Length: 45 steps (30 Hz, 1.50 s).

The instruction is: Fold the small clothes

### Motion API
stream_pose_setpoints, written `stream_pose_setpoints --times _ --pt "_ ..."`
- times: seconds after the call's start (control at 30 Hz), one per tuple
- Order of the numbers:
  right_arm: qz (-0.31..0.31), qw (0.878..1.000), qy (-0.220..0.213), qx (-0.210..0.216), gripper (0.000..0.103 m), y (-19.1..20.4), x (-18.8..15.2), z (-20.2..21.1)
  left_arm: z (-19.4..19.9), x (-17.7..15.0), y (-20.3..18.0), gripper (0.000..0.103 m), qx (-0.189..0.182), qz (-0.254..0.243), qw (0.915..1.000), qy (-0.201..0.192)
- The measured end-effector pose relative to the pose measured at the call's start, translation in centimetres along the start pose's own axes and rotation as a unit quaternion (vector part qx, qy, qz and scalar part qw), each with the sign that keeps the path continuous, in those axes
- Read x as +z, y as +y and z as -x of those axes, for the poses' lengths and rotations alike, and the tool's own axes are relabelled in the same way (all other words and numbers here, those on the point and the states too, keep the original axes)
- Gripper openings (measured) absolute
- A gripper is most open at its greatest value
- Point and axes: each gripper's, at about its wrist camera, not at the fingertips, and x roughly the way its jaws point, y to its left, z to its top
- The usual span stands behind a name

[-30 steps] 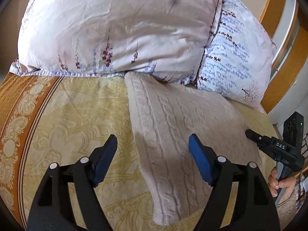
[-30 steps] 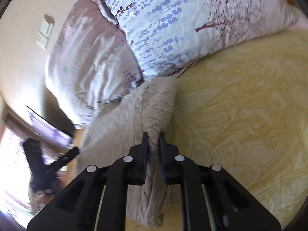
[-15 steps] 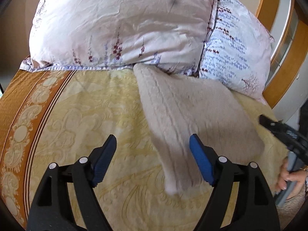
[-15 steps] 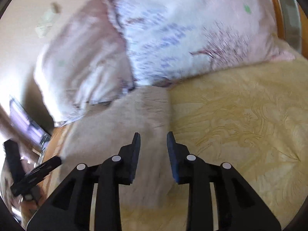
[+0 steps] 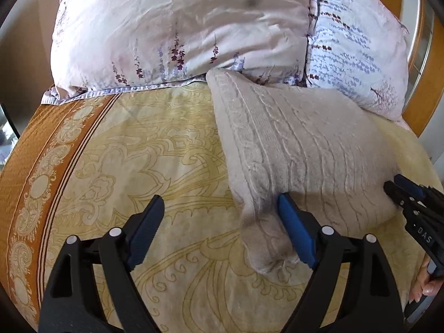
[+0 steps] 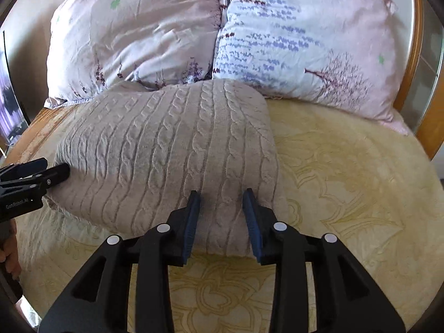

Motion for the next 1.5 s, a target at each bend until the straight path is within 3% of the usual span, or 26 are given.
stream_pose_setpoints --times 0.07,0.13,0.3,0.47,0.93,1.33,1.5 --pt "-0.026 0.999 -0.015 0.020 0.069 -1.1 0.0 1.3 0.8 -0.1 0.4 0.084 -0.014 0.011 0.9998 -0.010" --pt "-0.031 0.999 -0.042 0.017 0.080 -1.6 0.0 2.6 1.9 -0.6 0.8 0.085 -0.026 0.018 0.9991 -0.027" --pt "-0.017 0.997 -0.070 0.007 0.093 -2.0 -0.6 4.9 4.2 -2.1 1.1 0.100 -0.021 0.029 0.9978 -0.056" --pt "-0.009 0.998 -0.060 -0.008 0.101 -1.5 -1.6 5.1 5.1 -3.3 -0.1 0.101 -0.010 0.020 0.9984 -0.052" --pt "-0.012 1.000 -0.003 -0.009 0.101 -0.6 -3.2 2.9 3.6 -4.4 -3.9 0.101 0.019 -0.036 0.9992 -0.002" --pt "-0.001 0.999 0.039 -0.028 0.101 -0.1 -3.7 1.2 1.7 -4.5 -4.1 0.101 0.021 -0.035 0.9984 0.040" --pt "-0.013 0.997 0.062 -0.031 0.102 -0.3 -4.0 0.4 1.6 -4.7 -4.2 0.101 0.028 -0.042 0.9980 0.038"
